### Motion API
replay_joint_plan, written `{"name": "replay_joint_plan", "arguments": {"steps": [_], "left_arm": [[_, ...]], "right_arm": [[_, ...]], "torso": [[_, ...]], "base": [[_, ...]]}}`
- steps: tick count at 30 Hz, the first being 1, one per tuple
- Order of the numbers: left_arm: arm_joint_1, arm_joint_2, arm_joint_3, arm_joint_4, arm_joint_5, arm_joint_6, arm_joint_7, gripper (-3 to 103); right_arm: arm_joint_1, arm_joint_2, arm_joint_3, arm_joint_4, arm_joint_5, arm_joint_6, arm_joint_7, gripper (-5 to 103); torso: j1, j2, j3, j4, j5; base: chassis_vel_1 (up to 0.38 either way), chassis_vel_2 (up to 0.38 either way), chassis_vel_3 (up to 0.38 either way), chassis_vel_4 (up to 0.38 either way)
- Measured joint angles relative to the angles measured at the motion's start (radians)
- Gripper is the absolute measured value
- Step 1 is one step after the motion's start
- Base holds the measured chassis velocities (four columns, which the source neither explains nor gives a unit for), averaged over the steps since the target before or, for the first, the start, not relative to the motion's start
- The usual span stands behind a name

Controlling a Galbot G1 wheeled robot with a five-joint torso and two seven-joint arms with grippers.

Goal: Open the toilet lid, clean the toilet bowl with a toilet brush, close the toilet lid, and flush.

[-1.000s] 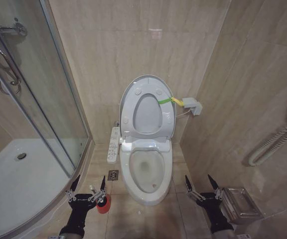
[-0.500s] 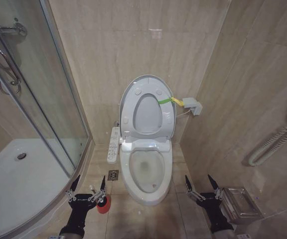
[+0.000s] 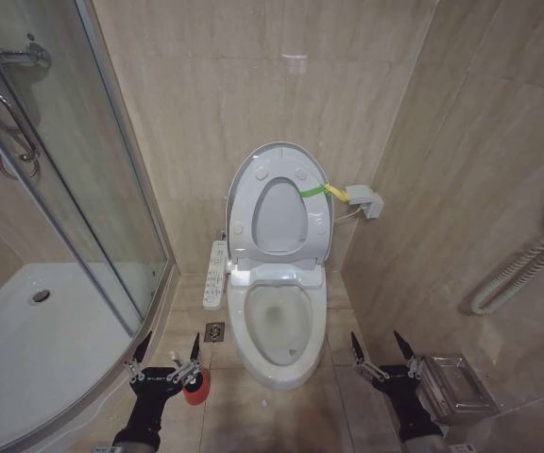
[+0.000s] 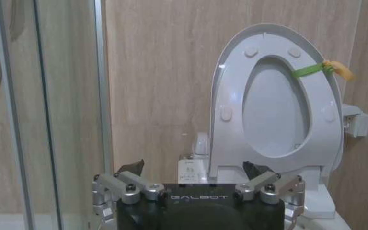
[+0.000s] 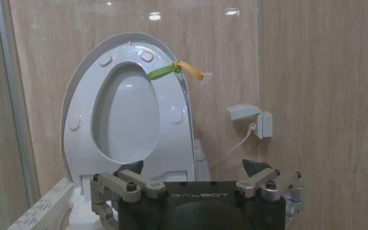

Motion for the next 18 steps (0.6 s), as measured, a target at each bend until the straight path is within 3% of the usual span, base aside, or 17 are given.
{"name": "replay_joint_plan", "arguments": {"steps": [5, 8, 11, 12, 15, 16, 18], "left_arm": [[-0.006, 0.0, -0.006, -0.001, -0.007, 0.015, 0.002, 100], [-0.025, -0.002, -0.024, -0.004, -0.027, 0.055, 0.007, 100], [-0.073, -0.006, -0.066, -0.013, -0.079, 0.156, 0.024, 100], [-0.073, -0.006, -0.066, -0.013, -0.079, 0.156, 0.024, 100], [-0.127, -0.01, -0.113, -0.023, -0.137, 0.272, 0.044, 100], [-0.127, -0.01, -0.113, -0.023, -0.137, 0.272, 0.044, 100], [-0.162, -0.013, -0.145, -0.03, -0.175, 0.348, 0.057, 100]], "right_arm": [[0.0, 0.0, 0.0, 0.0, 0.0, 0.0, 0.0, 100], [0.0, 0.0, 0.0, 0.0, 0.0, 0.0, 0.0, 100], [0.0, 0.0, 0.0, 0.0, 0.0, 0.0, 0.0, 100], [0.0, 0.0, 0.0, 0.0, 0.0, 0.0, 0.0, 100], [0.0, 0.0, 0.0, 0.0, 0.0, 0.0, 0.0, 100], [0.0, 0.0, 0.0, 0.0, 0.0, 0.0, 0.0, 100], [0.0, 0.0, 0.0, 0.0, 0.0, 0.0, 0.0, 100]], "torso": [[0.0, 0.0, 0.0, 0.0, 0.0], [0.0, 0.0, 0.0, 0.0001, 0.0], [0.0, 0.0, 0.0, 0.0, 0.0], [0.0, 0.0, 0.0, 0.0, 0.0], [0.0, 0.0, 0.0, 0.0, 0.0], [0.0, 0.0, 0.0, 0.0, 0.0], [0.0, 0.0, 0.0, 0.0, -0.0001]], "base": [[0.0, 0.0, 0.0, 0.0], [0.0, 0.0, 0.0, 0.0], [0.0, 0.0, 0.0, 0.0], [0.0, 0.0, 0.0, 0.0], [0.0, 0.0, 0.0, 0.0], [0.0, 0.0, 0.0, 0.0], [0.0, 0.0, 0.0, 0.0]]}}
